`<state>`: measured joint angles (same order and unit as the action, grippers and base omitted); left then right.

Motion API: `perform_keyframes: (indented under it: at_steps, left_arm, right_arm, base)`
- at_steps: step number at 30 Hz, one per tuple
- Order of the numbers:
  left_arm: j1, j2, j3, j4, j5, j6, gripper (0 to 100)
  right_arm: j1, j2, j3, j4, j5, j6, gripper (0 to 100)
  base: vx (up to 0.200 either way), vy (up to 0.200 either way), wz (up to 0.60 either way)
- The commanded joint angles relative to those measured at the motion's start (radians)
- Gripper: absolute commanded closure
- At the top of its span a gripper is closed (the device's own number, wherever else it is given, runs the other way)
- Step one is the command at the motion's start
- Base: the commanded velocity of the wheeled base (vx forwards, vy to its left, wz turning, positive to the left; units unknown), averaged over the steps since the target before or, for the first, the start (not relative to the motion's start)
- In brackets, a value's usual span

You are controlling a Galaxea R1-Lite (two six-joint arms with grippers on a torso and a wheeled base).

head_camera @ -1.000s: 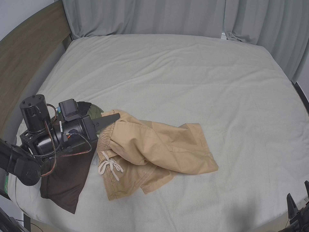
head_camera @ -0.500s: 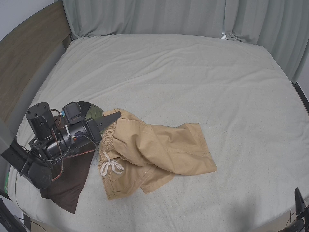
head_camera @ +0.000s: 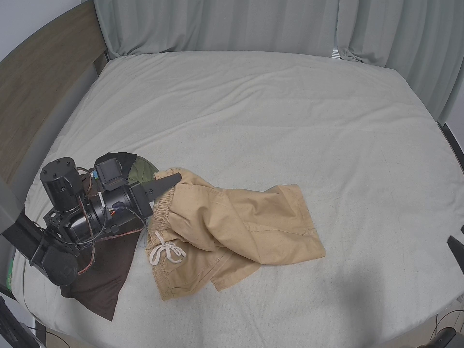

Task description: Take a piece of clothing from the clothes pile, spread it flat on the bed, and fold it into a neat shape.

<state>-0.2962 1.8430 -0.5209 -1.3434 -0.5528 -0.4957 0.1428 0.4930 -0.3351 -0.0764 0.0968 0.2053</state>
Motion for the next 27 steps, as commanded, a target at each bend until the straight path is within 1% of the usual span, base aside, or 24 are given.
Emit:
perform_keyframes:
  at_steps: [1, 5, 8, 11, 15, 17, 22, 24, 27]
  left_arm:
    - [0.006, -0.039, 0.035, 0.01, -0.006, 0.017, 100]
    - [0.014, -0.039, 0.041, 0.027, -0.006, 0.048, 100]
    - [0.019, -0.039, 0.041, 0.035, -0.006, 0.089, 100]
    - [0.032, -0.039, 0.041, 0.036, -0.006, 0.1, 100]
    - [0.032, -0.039, 0.041, 0.032, -0.006, 0.1, 100]
    - [0.034, -0.039, 0.041, 0.032, -0.006, 0.1, 100]
    - [0.031, -0.041, 0.044, 0.024, -0.006, 0.1, 100]
    - [0.029, -0.047, 0.047, 0.023, -0.007, 0.1, 100]
    - [0.029, -0.062, 0.05, 0.024, -0.009, 0.098, 100]
  right_arm:
    - [0.095, 0.605, -0.153, -0.14, 0.112, 0.131, 0]
    - [0.074, 0.774, -0.193, -0.21, 0.17, 0.132, 0]
    - [0.057, 0.888, -0.236, -0.221, 0.199, 0.129, 0]
    - [0.055, 0.99, -0.278, -0.221, 0.21, 0.129, 0]
    - [0.054, 1.112, -0.337, -0.221, 0.239, 0.132, 0]
    - [0.054, 1.144, -0.354, -0.221, 0.242, 0.134, 0]
    - [0.049, 1.302, -0.441, -0.229, 0.261, 0.138, 0]
    - [0.037, 1.362, -0.469, -0.255, 0.284, 0.138, 0]
    - [0.017, 1.426, -0.493, -0.296, 0.347, 0.138, 0]
  base:
    - [0.0, 0.0, 0.0]
    - [0.0, 0.0, 0.0]
    - [0.0, 0.0, 0.0]
    - [0.0, 0.0, 0.0]
    - [0.0, 0.0, 0.0]
    - [0.0, 0.0, 0.0]
    - [0.0, 0.0, 0.0]
    - [0.0, 0.0, 0.0]
    - [0.0, 0.0, 0.0]
